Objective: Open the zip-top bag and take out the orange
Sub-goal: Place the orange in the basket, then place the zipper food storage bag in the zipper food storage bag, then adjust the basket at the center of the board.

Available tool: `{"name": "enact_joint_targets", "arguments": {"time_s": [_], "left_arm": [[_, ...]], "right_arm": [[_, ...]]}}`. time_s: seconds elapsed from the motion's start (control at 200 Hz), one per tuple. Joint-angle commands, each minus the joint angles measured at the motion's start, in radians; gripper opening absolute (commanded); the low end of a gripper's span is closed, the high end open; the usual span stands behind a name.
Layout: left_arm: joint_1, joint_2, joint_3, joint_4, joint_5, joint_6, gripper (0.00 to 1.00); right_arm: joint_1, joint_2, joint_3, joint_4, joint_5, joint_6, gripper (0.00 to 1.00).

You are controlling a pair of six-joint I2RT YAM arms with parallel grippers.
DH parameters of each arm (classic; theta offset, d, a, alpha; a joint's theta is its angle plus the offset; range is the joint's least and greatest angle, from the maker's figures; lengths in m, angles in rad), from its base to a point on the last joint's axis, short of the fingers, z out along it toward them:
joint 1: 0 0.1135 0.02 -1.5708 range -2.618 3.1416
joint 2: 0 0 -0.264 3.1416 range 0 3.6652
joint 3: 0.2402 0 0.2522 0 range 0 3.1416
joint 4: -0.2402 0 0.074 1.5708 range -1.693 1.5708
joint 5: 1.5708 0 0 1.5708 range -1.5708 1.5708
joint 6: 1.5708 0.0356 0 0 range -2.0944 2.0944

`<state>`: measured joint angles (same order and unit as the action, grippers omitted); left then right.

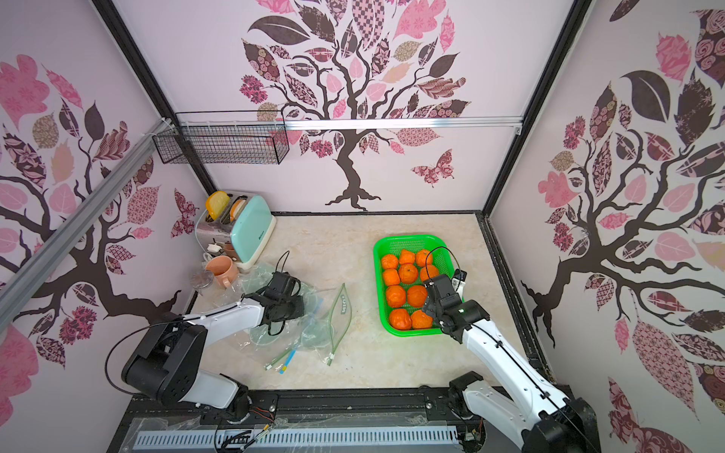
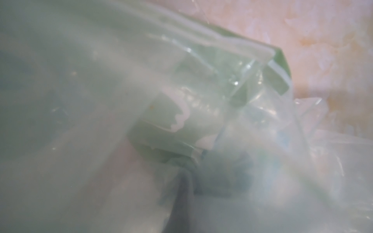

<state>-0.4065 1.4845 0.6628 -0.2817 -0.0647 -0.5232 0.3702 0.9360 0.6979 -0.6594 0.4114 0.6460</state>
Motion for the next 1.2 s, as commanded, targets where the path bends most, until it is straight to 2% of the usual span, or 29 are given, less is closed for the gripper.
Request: {"name": "enact_joint_targets", "arguments": {"time_s": [0.0, 0.12, 0.185, 0.235, 0.305, 0.385, 0.46, 0.52, 0.6, 0.685, 0.705, 0.735, 0.995, 1.09, 1.195], "left_arm": [[-0.005, -0.02, -0.005, -0.013, 0.0, -0.004, 0.0], [-0.004, -0.073, -0.005, 0.007, 0.009, -0.021, 0.29], [-0.007, -0.128, -0.015, 0.03, 0.003, -0.04, 0.39], [-0.008, -0.167, -0.019, 0.039, -0.004, -0.057, 0.43], [-0.012, -0.22, -0.012, 0.035, -0.017, -0.074, 0.48], [-0.012, -0.262, 0.017, 0.006, -0.033, -0.088, 0.52], [-0.014, -0.3, 0.05, -0.024, -0.049, -0.092, 0.55], [-0.017, -0.332, 0.072, -0.038, -0.058, -0.085, 0.57], [-0.017, -0.363, 0.098, -0.062, -0.086, -0.076, 0.67], [-0.017, -0.368, 0.105, -0.068, -0.11, -0.066, 0.72], [-0.017, -0.364, 0.104, -0.067, -0.112, -0.068, 0.79], [-0.017, -0.359, 0.101, -0.057, -0.112, -0.063, 0.81], [-0.013, -0.348, 0.116, -0.03, -0.163, -0.038, 0.87], [-0.013, -0.355, 0.128, -0.038, -0.23, -0.038, 0.88], [-0.012, -0.388, 0.119, -0.026, -0.254, -0.029, 0.9]], "right_arm": [[-0.005, -0.047, 0.009, 0.072, -0.072, -0.099, 0.84], [-0.005, -0.053, 0.009, 0.181, -0.146, -0.167, 0.85], [-0.004, -0.041, 0.021, 0.228, -0.18, -0.189, 0.85], [-0.004, -0.027, 0.035, 0.242, -0.194, -0.201, 0.85], [-0.005, 0.012, 0.078, 0.199, -0.05, -0.143, 0.86], [-0.009, 0.069, 0.103, 0.214, 0.119, -0.154, 0.88], [-0.054, 0.144, 0.133, 0.244, 0.162, -0.153, 0.89], [-0.135, 0.218, 0.158, 0.267, 0.095, -0.13, 0.92], [-0.223, 0.322, 0.178, 0.304, 0.021, -0.108, 0.94], [-0.256, 0.409, 0.186, 0.353, 0.015, -0.113, 0.95], [-0.262, 0.427, 0.189, 0.359, -0.006, -0.116, 0.95], [-0.268, 0.451, 0.2, 0.353, -0.032, -0.11, 0.95], [-0.251, 0.494, 0.203, 0.352, -0.306, -0.14, 0.88], [-0.199, 0.497, 0.201, 0.36, -0.393, -0.15, 0.86], [-0.108, 0.5, 0.226, 0.354, -0.426, -0.198, 0.85]]}}
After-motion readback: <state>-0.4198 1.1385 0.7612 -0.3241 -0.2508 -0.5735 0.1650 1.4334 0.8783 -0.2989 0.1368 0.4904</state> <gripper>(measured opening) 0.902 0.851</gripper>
